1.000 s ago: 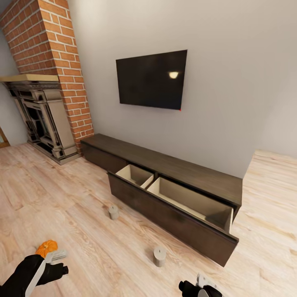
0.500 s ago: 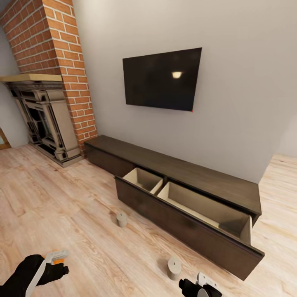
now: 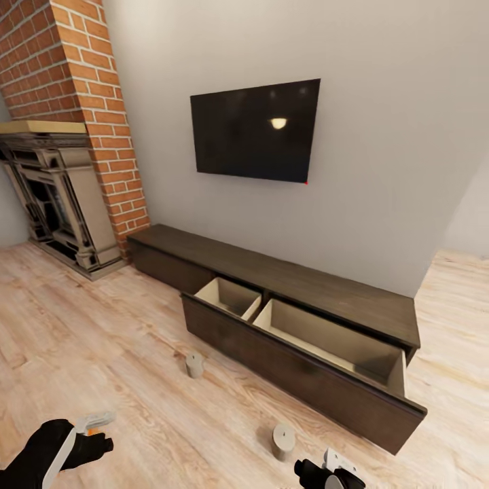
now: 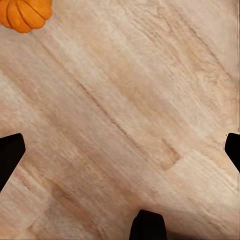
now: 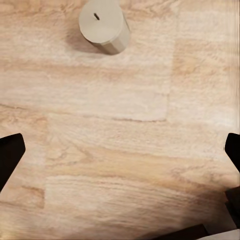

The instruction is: Place each of the two pumpkins and all three candles from the living room inside a cabinet in the living room (use any cabinet), then make sure every cabinet is closed, and position the cauldron so it is next to a table in the living room.

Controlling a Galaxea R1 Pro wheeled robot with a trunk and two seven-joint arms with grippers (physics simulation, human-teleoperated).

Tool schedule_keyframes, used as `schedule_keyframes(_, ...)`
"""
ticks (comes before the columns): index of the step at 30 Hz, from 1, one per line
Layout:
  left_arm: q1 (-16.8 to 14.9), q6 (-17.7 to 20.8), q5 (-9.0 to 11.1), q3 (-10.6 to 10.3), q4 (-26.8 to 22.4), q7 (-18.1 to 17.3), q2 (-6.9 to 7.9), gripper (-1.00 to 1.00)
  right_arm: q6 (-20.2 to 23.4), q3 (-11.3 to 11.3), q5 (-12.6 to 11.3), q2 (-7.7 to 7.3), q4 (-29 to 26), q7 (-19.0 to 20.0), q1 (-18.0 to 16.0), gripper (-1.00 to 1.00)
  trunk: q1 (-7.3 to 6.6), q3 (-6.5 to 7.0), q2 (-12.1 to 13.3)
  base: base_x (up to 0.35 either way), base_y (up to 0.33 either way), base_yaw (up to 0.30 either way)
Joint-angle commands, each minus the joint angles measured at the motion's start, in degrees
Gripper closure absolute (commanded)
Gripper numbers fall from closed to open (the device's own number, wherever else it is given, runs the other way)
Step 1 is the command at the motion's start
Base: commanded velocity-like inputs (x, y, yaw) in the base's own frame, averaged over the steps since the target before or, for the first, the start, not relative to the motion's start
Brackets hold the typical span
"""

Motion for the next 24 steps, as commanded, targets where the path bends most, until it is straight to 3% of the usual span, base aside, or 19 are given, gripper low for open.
schedule_keyframes(1, 0.0, 0.0, 0.0, 0.0, 0.0, 0.0, -0.01, -1.0, 0.0, 0.0, 0.0, 0.0, 0.0, 0.0, 0.0, -1.0, 0.0, 0.0, 0.0, 0.001, 0.001, -0.263)
schedule_keyframes(6, 0.0, 0.0, 0.0, 0.0, 0.0, 0.1, -0.09, -1.0, 0.0, 0.1, 0.0, 0.01, 0.0, 0.0, 0.0, -1.0, 0.0, 0.0, 0.0, 0.058, 0.033, -0.274)
schedule_keyframes(16, 0.0, 0.0, 0.0, 0.0, 0.0, 0.1, -0.12, -1.0, 0.0, 0.2, 0.0, 0.0, 0.1, 0.0, 0.0, -1.0, 0.0, 0.0, 0.0, 0.221, 0.159, -0.275)
schedule_keyframes(24, 0.0, 0.0, 0.0, 0.0, 0.0, 0.1, -0.12, -1.0, 0.0, 0.2, 0.0, 0.0, 0.2, 1.1, 0.0, -1.0, 0.0, 0.0, 0.0, 0.053, 0.033, -0.056)
